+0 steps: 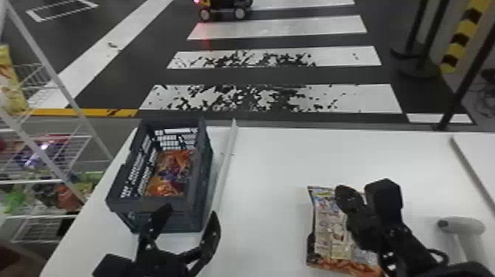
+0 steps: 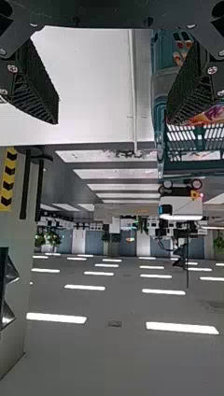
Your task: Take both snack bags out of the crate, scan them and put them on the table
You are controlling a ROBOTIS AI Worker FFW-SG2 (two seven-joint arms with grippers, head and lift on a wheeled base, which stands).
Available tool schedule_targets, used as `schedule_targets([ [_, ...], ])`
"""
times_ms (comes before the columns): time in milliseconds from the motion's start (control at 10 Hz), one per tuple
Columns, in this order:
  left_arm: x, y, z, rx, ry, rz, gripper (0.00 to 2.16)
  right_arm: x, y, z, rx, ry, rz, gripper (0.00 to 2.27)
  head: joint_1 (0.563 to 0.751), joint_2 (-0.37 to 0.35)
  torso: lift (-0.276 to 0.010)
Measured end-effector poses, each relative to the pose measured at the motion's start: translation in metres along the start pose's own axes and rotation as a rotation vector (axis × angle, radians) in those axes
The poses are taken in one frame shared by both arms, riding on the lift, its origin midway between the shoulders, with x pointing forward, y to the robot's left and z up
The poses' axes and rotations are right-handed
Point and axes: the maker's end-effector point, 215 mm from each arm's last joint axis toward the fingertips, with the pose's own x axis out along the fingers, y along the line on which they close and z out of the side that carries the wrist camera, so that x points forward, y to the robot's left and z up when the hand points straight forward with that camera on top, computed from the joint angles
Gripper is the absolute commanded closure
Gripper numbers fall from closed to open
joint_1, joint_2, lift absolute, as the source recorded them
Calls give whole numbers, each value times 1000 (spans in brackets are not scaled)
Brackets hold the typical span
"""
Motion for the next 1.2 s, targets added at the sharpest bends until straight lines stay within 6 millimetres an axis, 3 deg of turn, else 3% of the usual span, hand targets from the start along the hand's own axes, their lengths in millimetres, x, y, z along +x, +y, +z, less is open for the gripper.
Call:
schedule_targets([
  [200,0,1,1,2,-2,1,144,-14,-10,4,18,17,-21,2253,695,159,-93],
  [600,4,-2,-2,-6,0,-3,144,-69,-31,-46,68,104,-68,2253,695,100,-93],
  [1200,3,-6,-7,-11,8,-7,144,-65,9,-44,68,95,3,2253,695,149,-93],
])
